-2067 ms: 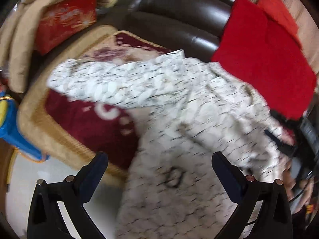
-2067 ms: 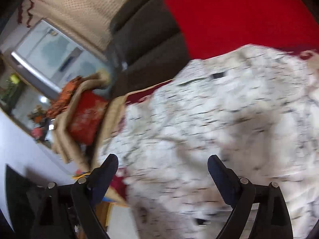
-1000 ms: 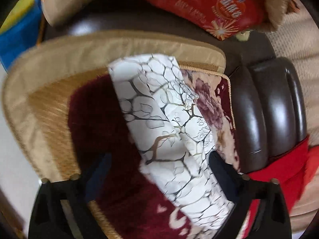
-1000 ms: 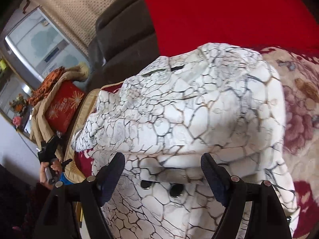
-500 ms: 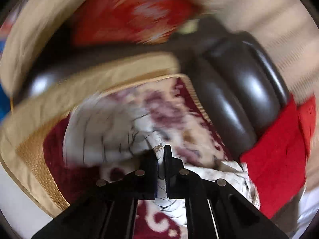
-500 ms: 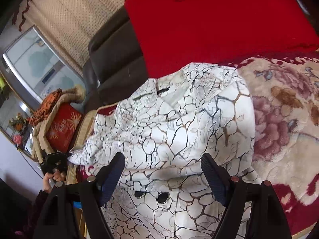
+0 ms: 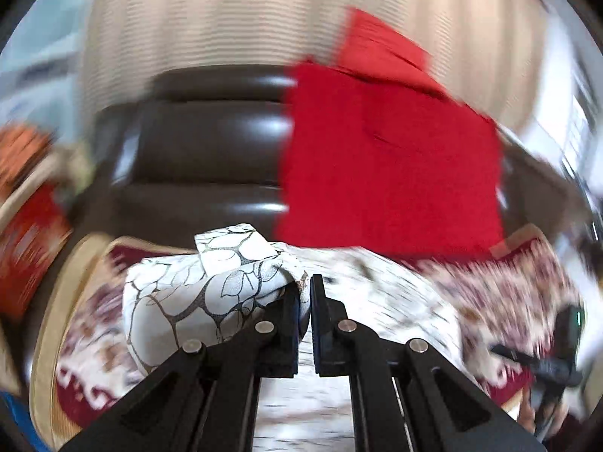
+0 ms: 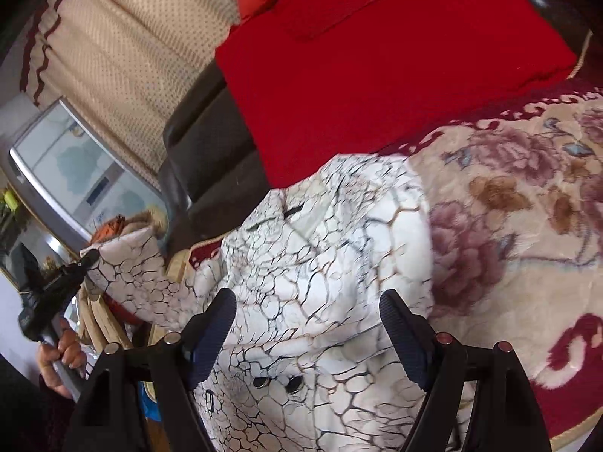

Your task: Fold large clothes

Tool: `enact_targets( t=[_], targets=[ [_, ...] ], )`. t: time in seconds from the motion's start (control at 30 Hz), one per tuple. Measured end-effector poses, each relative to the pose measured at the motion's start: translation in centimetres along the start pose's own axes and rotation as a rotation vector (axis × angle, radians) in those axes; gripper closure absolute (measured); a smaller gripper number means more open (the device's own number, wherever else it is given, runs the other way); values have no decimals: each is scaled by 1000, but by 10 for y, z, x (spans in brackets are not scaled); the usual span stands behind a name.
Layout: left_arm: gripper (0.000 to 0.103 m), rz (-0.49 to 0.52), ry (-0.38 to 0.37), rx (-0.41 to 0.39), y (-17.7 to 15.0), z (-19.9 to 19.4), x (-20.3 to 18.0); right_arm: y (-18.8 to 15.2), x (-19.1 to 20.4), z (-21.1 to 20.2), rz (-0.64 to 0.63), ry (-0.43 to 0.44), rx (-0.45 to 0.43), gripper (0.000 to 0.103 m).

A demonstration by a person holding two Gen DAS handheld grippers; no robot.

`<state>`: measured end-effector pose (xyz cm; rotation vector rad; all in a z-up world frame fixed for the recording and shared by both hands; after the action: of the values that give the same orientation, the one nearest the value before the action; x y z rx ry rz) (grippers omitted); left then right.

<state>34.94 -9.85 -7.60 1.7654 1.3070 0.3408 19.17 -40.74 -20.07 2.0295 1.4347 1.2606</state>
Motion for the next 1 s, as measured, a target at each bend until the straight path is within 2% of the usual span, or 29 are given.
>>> enact_targets(
  t=[0.07,0.1,0.13,0.17,0.2,0.23,0.3,0.37,0.43,0.5,0.63,0.67,0.73,0.83,0.9,1.0],
  targets=[
    [97,133,-36,64,-24,17,-51,2,-10,-9,25,0,-17,21],
    [89,185,-55,103,-37,24,-70,2,-15,-13,35,-1,-24,22],
    [72,227,-70,146,-50,32,-83,3,-21,-17,49,-3,-29,22],
    [61,267,-83,184,-63,36,-98,3,-24,-20,59,-2,-29,21],
    [43,300,-94,194,-76,37,-107,3,-28,-23,69,-1,-29,21],
    [34,322,-100,179,-83,34,-110,3,-32,-26,77,-2,-32,21],
    [29,312,-122,163,-86,27,-103,3,-38,-30,80,0,-44,21],
    [27,251,-171,165,-81,15,-86,2,-41,-29,86,5,-35,21],
    [16,195,-138,136,-77,3,-65,-1,-40,-24,93,11,-19,21],
    [15,114,-62,114,-67,3,-27,-5,-35,-12,102,34,15,21],
    [15,-88,92,139,-56,25,45,-5,-16,20,112,97,93,20],
    [15,-120,107,145,-56,29,54,-1,-10,29,124,107,113,20],
    [15,-190,150,151,-56,43,75,11,3,39,133,134,84,20],
    [15,-215,220,171,-62,65,86,43,29,45,15,98,-8,20],
    [15,-218,254,198,-70,82,90,55,44,56,-46,75,-1,20],
    [15,-205,292,259,-87,106,97,54,54,80,-139,16,37,21]
  ],
)
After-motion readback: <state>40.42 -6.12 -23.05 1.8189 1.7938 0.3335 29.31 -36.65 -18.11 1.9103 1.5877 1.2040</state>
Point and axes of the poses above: each gripper's, at about its wrist camera, not at the fingertips, and z roughly the way its jaws point, x to its left, y to its top, the point moved 5 cm from there along z, roughly the way its jaws point, and after that the axes turned 14 degrees about -z, right-handed, at the moved point
